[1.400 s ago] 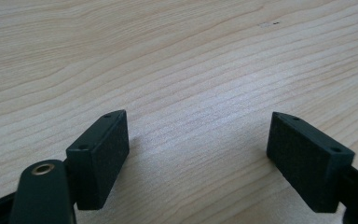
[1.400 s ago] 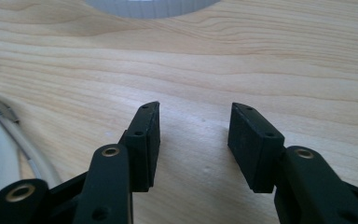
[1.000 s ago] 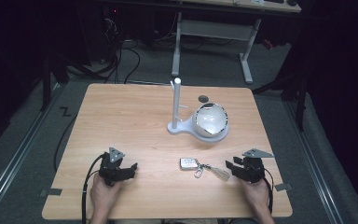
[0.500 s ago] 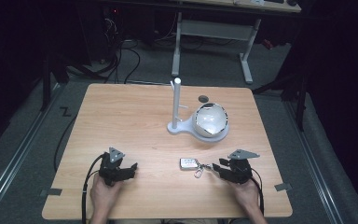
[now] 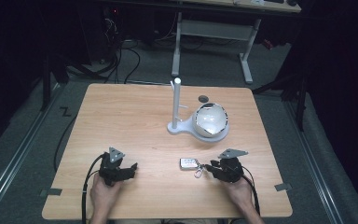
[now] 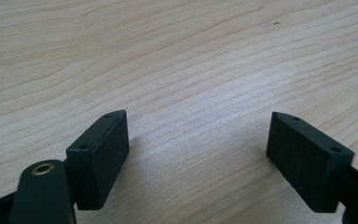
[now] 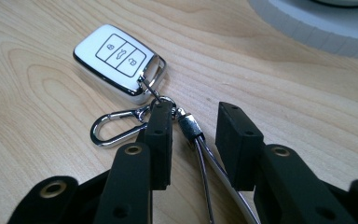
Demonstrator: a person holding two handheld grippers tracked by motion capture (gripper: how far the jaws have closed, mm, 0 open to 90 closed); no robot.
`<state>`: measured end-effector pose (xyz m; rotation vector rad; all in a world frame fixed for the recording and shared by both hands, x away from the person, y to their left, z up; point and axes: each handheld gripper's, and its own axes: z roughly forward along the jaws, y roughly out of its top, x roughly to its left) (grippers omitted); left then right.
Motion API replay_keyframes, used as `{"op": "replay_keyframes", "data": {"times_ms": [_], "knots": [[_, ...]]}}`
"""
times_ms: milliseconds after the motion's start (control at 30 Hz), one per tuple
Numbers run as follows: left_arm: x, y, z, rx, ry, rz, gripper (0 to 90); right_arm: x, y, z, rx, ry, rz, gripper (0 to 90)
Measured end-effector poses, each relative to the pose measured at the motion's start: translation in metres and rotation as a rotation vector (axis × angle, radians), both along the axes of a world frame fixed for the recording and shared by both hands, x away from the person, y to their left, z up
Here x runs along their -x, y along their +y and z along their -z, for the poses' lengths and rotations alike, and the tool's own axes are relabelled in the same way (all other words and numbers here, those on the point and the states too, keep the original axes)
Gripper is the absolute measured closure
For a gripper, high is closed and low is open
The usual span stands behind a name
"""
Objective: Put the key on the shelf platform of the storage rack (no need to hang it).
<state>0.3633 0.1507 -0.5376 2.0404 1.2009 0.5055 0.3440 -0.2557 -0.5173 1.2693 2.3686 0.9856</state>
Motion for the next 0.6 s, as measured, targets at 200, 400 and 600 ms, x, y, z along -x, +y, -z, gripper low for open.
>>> {"op": "replay_keyframes", "data": {"times_ms": [200, 400, 600], "knots": [[0.0, 0.0, 0.0, 0.0, 0.0, 0.0, 21.4, -0.0009, 0.0027, 0.0028, 0.019, 0.003, -0.007, 71.4], [0.0, 0.0, 0.0, 0.0, 0.0, 0.0, 21.4, 0.0002, 0.0048, 0.0047, 0.042, -0.012, -0.022, 77.0], [0.0001, -0.0001, 0.0, -0.001, 0.0, 0.0, 21.3, 0.0007, 0.0061, 0.005, 0.048, -0.019, -0.03, 81.5]]}}
